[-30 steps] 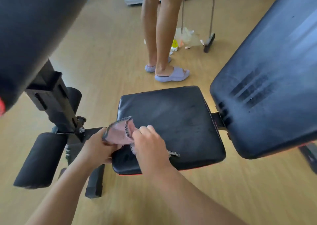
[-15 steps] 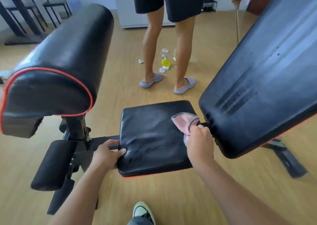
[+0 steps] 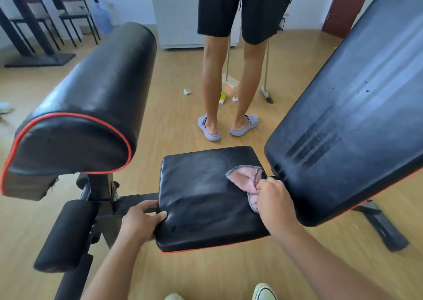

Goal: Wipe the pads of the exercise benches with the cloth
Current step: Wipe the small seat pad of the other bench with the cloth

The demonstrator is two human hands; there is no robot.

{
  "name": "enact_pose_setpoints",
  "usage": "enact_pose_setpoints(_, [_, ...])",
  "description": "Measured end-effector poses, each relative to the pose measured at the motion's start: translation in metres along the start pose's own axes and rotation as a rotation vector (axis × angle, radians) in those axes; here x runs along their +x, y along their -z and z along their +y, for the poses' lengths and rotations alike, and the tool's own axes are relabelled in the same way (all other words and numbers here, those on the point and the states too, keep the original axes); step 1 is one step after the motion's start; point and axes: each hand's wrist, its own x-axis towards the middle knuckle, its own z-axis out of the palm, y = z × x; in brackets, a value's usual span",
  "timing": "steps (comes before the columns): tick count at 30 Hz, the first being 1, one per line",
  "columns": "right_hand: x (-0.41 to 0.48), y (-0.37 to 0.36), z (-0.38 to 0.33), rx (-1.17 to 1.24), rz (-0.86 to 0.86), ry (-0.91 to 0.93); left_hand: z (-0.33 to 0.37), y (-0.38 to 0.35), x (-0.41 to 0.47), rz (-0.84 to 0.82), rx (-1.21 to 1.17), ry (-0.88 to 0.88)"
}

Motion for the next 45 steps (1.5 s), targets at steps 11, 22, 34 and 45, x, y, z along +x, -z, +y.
enact_pose_setpoints(11, [-0.061,-0.048,-0.137,0.188,-0.078,0.405,0.009,-0.009,-0.036,0.213,0.283,-0.148])
enact_pose_setpoints(22, [-0.005,-0.005,0.009,0.034,0.144,-0.060,0.004,-0.002,-0.051,0.164,0.108,-0.081])
enact_pose_setpoints(34, [-0.050,-0.041,-0.072,0.097,0.045,0.409,0.003,-0.008,-0.056,0.161,-0.061,-0.015])
enact_pose_setpoints(45, [-0.030,-0.041,-0.078,0.040,0.227,0.061,0.005,-0.001,-0.061,0.121,-0.249,0.058])
